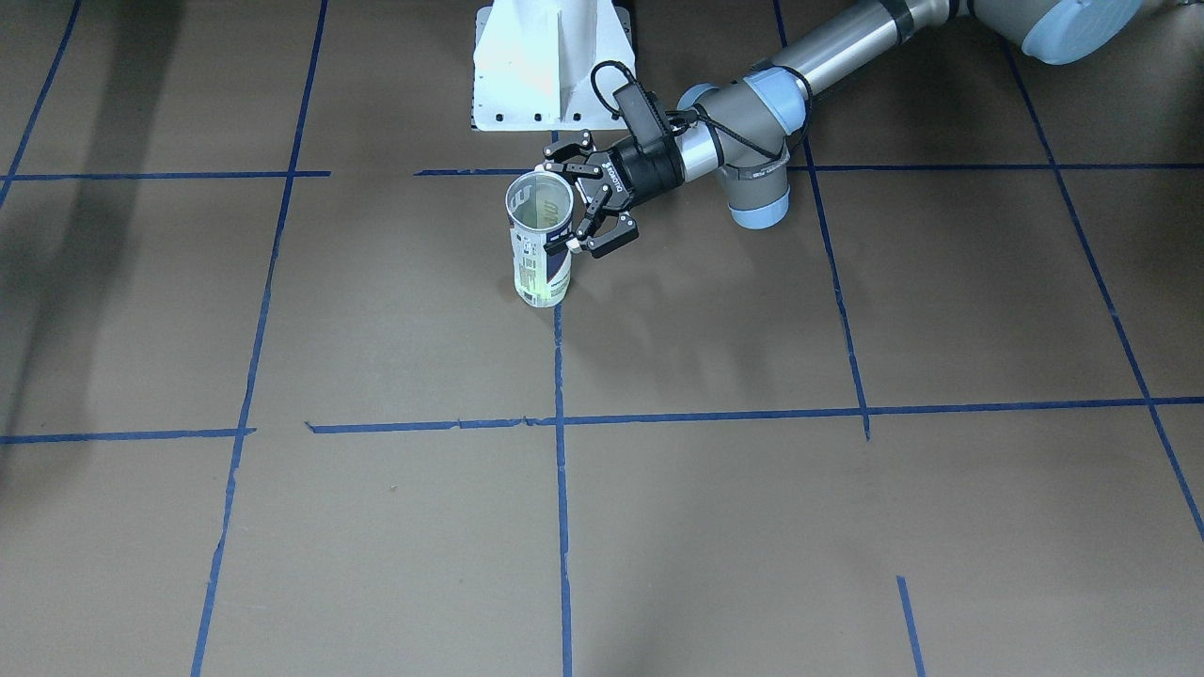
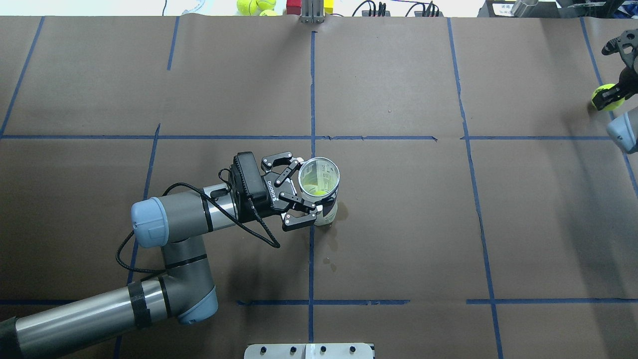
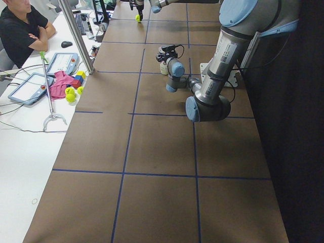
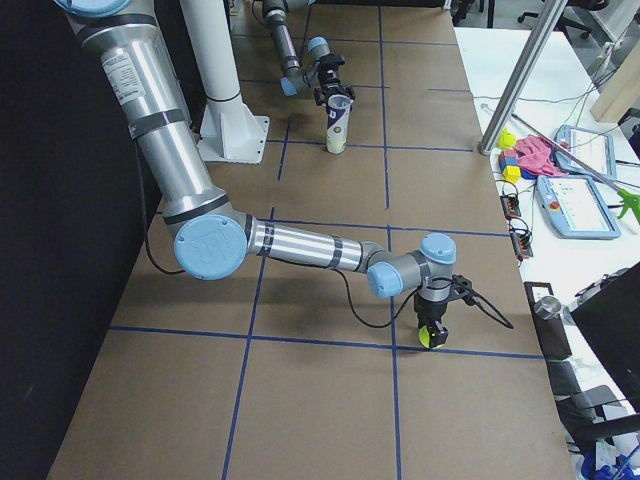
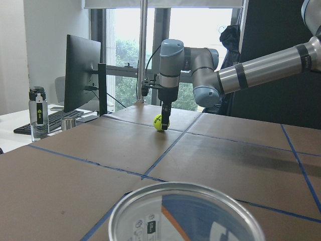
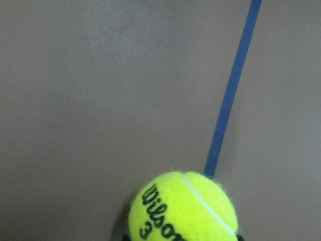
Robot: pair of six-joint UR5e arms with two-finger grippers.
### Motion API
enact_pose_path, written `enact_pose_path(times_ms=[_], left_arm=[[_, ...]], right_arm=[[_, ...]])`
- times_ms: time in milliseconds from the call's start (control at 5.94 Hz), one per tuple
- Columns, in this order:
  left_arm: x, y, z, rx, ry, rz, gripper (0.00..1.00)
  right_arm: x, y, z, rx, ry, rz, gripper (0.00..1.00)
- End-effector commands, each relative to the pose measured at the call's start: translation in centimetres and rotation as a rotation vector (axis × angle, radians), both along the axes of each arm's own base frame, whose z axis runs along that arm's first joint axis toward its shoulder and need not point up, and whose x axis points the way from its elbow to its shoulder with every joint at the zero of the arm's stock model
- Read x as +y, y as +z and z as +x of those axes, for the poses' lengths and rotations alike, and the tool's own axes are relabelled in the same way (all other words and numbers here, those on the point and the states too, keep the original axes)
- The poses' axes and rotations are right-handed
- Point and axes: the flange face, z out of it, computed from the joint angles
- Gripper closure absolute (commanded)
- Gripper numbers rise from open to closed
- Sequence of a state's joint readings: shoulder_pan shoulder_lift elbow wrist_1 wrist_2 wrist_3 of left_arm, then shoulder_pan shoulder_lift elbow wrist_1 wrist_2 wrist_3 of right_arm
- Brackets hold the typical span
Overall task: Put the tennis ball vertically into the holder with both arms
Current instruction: 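Move the right gripper to the farther tennis ball and grasp it, then carry the second ball with the right gripper over the can and drop it in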
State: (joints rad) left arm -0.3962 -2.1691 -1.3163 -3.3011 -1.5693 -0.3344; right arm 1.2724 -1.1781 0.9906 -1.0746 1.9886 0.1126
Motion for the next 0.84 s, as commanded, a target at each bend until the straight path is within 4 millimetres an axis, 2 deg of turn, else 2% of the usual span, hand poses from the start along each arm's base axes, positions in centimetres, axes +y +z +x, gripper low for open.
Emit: enact_pose_path(times_ms=[0, 168, 337, 505, 674], left_arm=[[-0.1, 0.0, 0.0, 0.000, -0.001, 0.000, 0.13], [-0.1, 0.0, 0.0, 0.000, -0.001, 0.000, 0.13], [0.0, 0.0, 0.0, 0.000, 0.000, 0.000, 0.13], [-0.1, 0.0, 0.0, 0.000, -0.001, 0.000, 0.13], [0.0, -0.1, 0.0, 0.000, 0.000, 0.000, 0.13]], right_arm=[[-1.8, -7.5, 1.3, -0.129, -0.002, 0.012, 1.00], [-1.4, -14.6, 1.4, -0.153, 0.046, -0.004, 1.00], [2.5, -25.6, -2.5, -0.286, 0.149, -0.114, 1.00], [9.6, -35.8, -8.4, -0.375, 0.179, -0.212, 1.00], [16.5, -43.6, -12.9, -0.451, 0.192, -0.273, 1.00]])
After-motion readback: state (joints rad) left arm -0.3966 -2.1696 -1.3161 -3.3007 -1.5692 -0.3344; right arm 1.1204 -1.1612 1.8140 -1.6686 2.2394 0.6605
